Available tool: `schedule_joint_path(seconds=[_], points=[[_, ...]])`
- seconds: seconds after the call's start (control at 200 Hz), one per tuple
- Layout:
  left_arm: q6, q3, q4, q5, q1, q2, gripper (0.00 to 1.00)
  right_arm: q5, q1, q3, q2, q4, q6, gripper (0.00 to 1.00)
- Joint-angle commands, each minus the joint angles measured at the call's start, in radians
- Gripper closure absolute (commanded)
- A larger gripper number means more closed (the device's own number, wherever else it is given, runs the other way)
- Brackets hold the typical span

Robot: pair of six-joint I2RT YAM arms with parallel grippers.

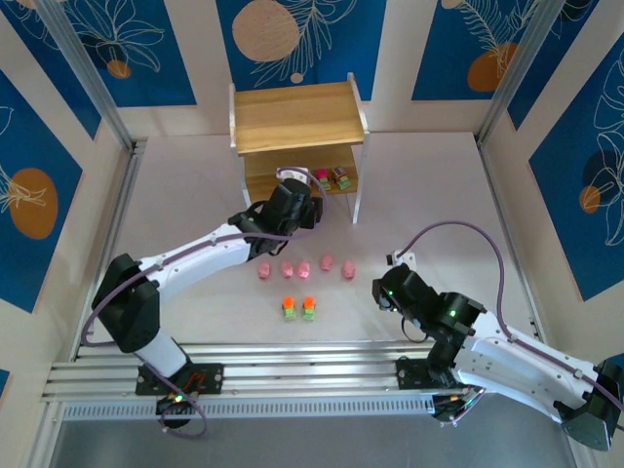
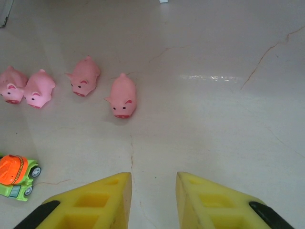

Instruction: Place and organize the plastic toys onto the shelf

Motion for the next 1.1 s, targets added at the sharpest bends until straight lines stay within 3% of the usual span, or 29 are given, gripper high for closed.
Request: schedule_joint_path(seconds=[0.0,0.54,1.096], points=[[0.038,-0.031,-0.025,-0.056,-0.042,-0.062,0.45,0.001,0.007,-0.014,-0.008,0.019,-0.014,0.69],[0.020,-0.260,-0.086,-0.198,-0.206,-0.274,0.35,0.014,0.050,-0.003,0.025,0.038,-0.032,0.60],[-0.233,-0.445,-0.180,-0.335,-0.366,-0.387,0.30,0.032,0.105,0.008,0.132,0.111,-0.039,0.51]])
